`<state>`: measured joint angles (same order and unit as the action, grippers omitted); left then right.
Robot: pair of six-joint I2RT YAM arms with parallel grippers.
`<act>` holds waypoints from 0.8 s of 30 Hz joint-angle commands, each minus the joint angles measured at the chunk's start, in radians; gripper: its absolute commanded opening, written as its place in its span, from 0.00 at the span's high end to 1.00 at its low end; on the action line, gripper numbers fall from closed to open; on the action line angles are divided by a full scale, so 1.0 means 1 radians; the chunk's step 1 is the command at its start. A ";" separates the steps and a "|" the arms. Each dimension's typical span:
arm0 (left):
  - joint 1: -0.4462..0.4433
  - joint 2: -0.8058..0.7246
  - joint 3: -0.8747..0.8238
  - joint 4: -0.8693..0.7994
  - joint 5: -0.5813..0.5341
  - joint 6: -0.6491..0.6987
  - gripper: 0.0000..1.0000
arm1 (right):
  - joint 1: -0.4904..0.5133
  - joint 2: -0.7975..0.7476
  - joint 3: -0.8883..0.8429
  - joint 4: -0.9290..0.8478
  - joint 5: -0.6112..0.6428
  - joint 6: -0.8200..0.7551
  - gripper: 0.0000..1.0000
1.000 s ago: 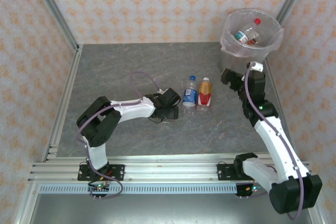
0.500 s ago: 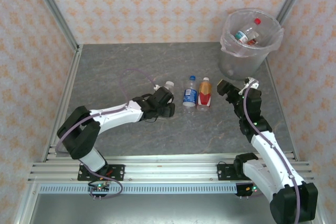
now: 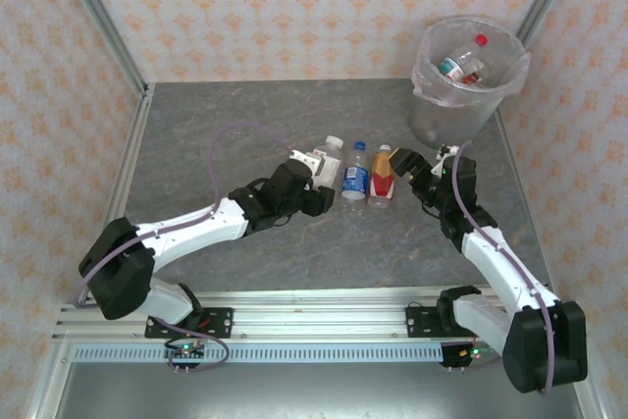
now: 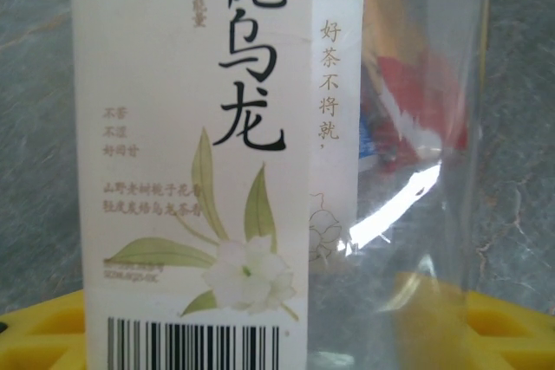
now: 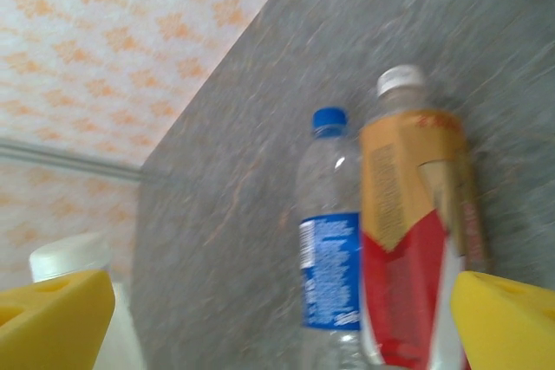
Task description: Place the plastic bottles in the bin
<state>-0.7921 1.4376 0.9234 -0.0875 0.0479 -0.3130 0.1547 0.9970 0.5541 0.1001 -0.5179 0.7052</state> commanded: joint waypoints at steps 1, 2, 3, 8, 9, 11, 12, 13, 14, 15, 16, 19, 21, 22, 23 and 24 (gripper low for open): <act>-0.026 -0.018 0.025 0.053 0.008 0.095 0.43 | 0.008 0.001 0.050 0.110 -0.176 0.086 0.01; -0.033 -0.014 0.037 0.052 0.004 0.113 0.43 | 0.012 -0.002 0.053 0.121 -0.192 0.095 0.01; -0.041 -0.012 0.046 0.049 -0.001 0.130 0.43 | 0.017 -0.004 0.055 0.122 -0.202 0.094 0.01; -0.072 0.001 0.089 0.042 -0.002 0.190 0.44 | 0.077 0.015 0.084 0.085 -0.210 0.043 0.01; -0.071 0.005 0.097 0.040 0.010 0.195 0.44 | 0.089 0.023 0.086 0.085 -0.207 0.040 0.01; -0.074 0.016 0.114 0.036 0.031 0.214 0.44 | 0.111 0.046 0.096 0.091 -0.202 0.042 0.01; -0.076 0.021 0.120 0.037 0.034 0.225 0.44 | 0.119 0.056 0.099 0.099 -0.205 0.042 0.01; -0.080 0.028 0.130 0.034 0.027 0.241 0.44 | 0.128 0.067 0.102 0.117 -0.216 0.039 0.01; -0.085 0.037 0.140 0.024 0.014 0.253 0.44 | 0.136 0.076 0.105 0.137 -0.223 0.037 0.01; -0.087 0.044 0.152 0.017 0.004 0.261 0.44 | 0.141 0.081 0.106 0.153 -0.231 0.035 0.01; -0.087 0.054 0.164 0.009 -0.005 0.267 0.44 | 0.145 0.084 0.103 0.179 -0.237 0.035 0.01; -0.088 0.075 0.187 -0.005 -0.010 0.278 0.44 | 0.147 0.087 0.098 0.233 -0.239 0.039 0.01; -0.092 0.083 0.193 0.005 -0.012 0.278 0.44 | 0.148 0.093 0.096 0.276 -0.266 0.042 0.01; -0.092 0.088 0.198 0.006 -0.013 0.276 0.44 | 0.148 0.097 0.096 0.296 -0.274 0.046 0.01; -0.092 0.092 0.203 0.007 -0.015 0.275 0.44 | 0.149 0.100 0.097 0.299 -0.268 0.047 0.01; -0.093 0.094 0.205 0.009 -0.014 0.275 0.44 | 0.149 0.102 0.099 0.290 -0.252 0.045 0.01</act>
<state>-0.8776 1.5288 1.0882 -0.1017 0.0410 -0.0692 0.3012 1.0912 0.6304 0.3046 -0.7464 0.7593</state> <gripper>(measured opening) 0.641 0.994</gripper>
